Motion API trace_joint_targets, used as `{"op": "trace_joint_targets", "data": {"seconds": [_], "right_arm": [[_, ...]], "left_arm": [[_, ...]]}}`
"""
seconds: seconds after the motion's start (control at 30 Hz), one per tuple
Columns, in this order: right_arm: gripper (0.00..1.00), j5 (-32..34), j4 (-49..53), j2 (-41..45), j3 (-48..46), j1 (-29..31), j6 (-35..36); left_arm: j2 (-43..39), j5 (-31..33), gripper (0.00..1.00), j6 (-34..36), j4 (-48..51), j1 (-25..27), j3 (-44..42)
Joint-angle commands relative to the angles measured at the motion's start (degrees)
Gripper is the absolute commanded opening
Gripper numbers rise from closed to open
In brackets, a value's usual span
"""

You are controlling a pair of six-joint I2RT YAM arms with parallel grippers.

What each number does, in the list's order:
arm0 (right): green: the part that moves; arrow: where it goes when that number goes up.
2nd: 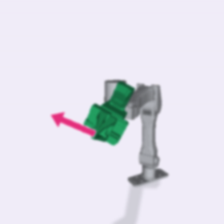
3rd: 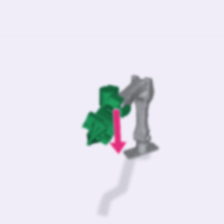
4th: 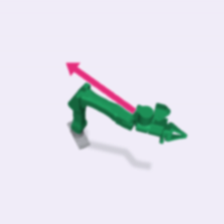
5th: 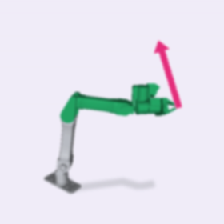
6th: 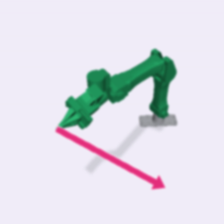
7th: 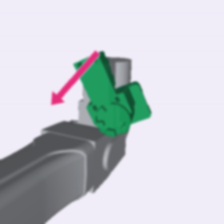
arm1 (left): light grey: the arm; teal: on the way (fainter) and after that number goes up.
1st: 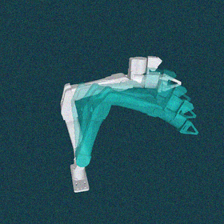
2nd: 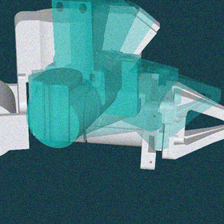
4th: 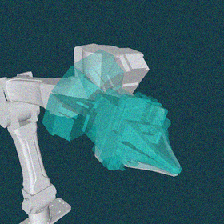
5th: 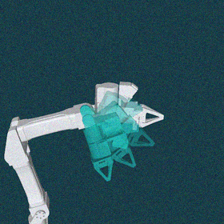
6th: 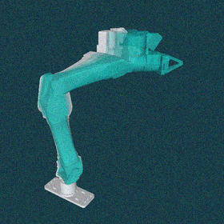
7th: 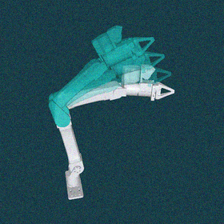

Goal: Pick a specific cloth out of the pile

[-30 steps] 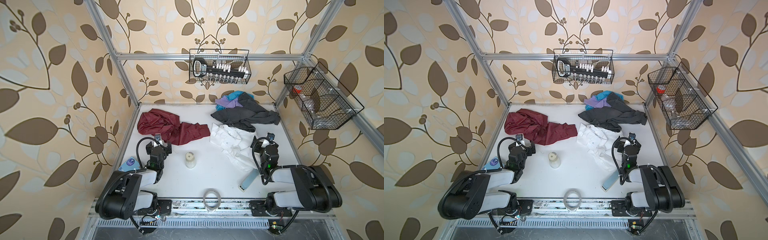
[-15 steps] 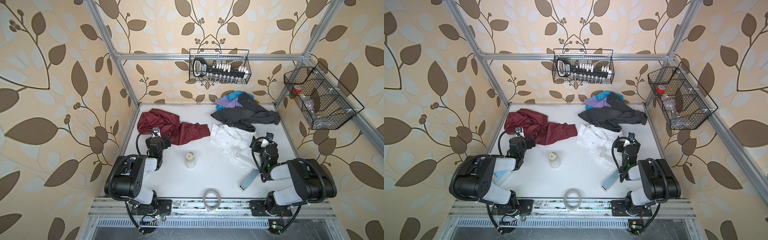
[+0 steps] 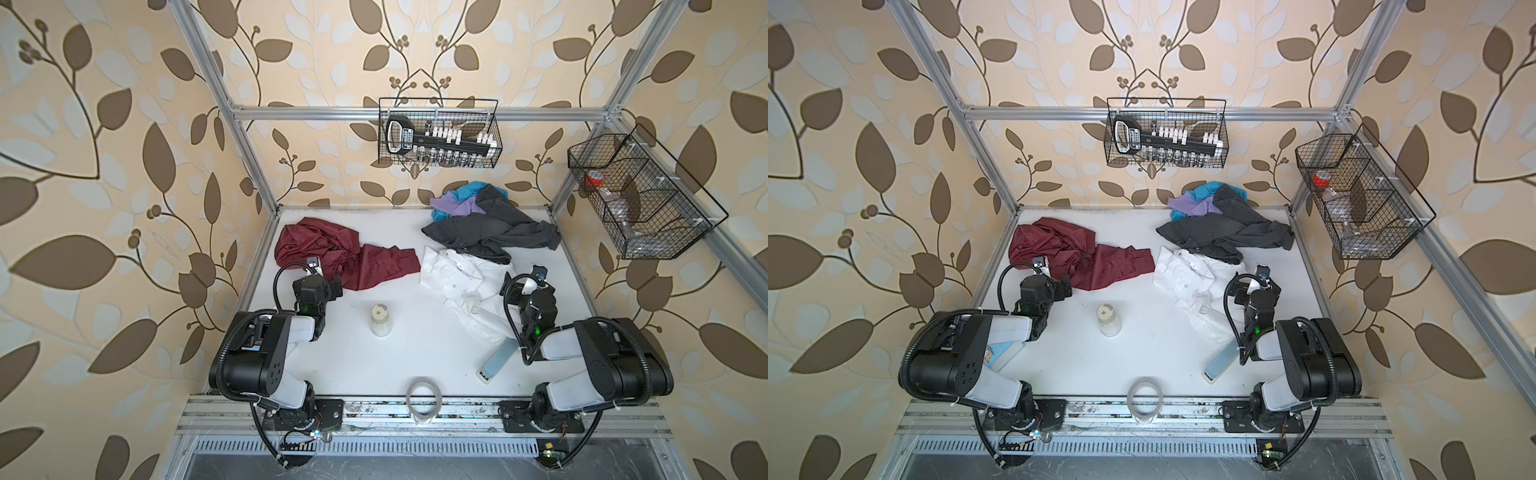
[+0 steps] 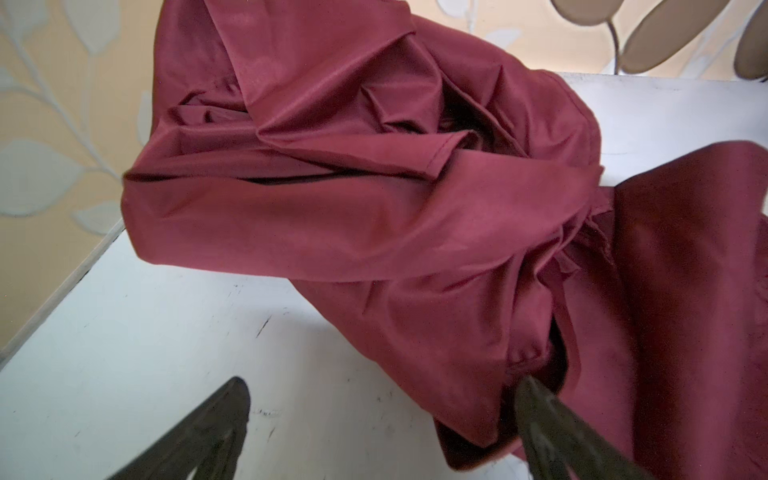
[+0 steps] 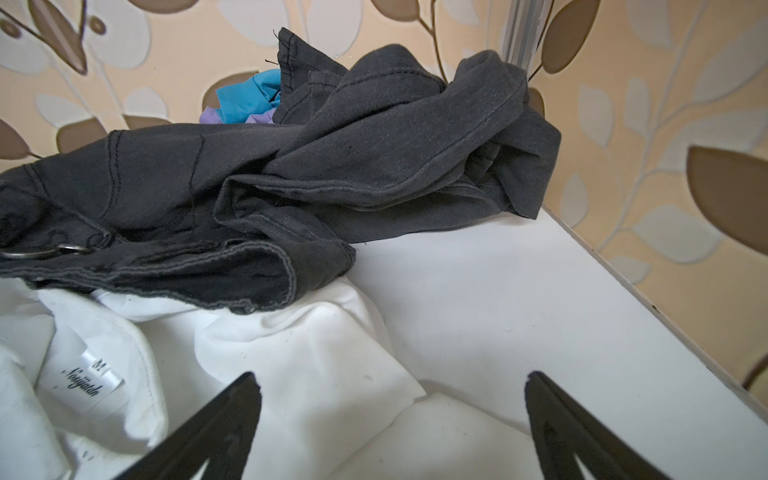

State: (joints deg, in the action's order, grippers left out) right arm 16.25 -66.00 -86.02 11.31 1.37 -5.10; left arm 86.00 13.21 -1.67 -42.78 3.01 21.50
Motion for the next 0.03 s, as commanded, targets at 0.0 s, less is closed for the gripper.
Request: {"op": "trace_joint_targets", "data": {"seconds": [0.0], "right_arm": [[1.0, -0.5, -1.3, 0.4, 0.7, -0.1, -0.4]], "left_arm": [[-0.4, -0.6, 0.99, -0.7, -0.6, 0.0, 0.1]]}}
